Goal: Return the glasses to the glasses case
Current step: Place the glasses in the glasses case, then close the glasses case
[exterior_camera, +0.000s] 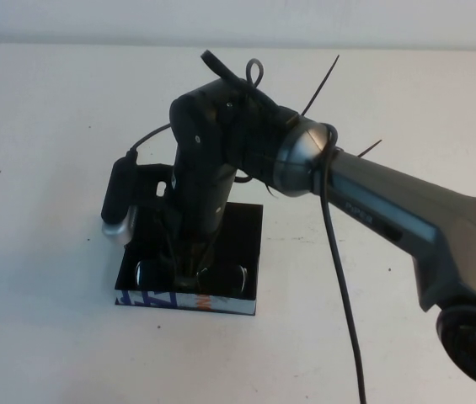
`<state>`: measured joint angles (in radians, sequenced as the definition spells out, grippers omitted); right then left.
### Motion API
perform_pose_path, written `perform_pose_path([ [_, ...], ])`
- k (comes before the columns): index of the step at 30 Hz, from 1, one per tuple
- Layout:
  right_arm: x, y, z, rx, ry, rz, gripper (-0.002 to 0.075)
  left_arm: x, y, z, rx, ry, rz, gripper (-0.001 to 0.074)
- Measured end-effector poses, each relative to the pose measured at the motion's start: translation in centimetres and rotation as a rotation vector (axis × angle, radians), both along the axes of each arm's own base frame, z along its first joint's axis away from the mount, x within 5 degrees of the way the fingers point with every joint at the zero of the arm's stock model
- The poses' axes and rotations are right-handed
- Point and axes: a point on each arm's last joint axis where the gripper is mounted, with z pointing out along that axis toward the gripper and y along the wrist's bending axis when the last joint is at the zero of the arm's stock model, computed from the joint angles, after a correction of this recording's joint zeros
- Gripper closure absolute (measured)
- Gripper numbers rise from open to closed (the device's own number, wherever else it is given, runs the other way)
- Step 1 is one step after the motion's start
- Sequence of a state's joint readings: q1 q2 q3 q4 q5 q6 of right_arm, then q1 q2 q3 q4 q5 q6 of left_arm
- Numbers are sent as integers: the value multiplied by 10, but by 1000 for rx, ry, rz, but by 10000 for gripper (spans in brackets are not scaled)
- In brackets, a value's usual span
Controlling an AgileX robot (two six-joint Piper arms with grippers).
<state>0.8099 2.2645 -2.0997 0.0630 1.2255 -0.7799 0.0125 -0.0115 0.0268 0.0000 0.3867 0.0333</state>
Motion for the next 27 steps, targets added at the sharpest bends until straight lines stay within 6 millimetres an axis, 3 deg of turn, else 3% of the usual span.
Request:
perform_pose_path([
  [4,-2,-8,27,25,-38,-81,408,0,0,0,0,0,0,738],
  [7,-6,-21,54,67,-39,-252,426,0,0,0,0,0,0,738],
  [11,-8,-61,82,77,-45,-456,570,0,0,0,0,0,0,738],
  [13,-5,-78,87,78,-29,-530,657,0,0,0,0,0,0,738],
  [16,7,-101,89,84,-7,-620,715,0,0,0,0,0,0,738],
  [23,37,-147,88,148,72,-759,736,0,0,0,0,0,0,738],
  [27,45,-158,90,218,112,-782,737,0,0,0,0,0,0,738],
])
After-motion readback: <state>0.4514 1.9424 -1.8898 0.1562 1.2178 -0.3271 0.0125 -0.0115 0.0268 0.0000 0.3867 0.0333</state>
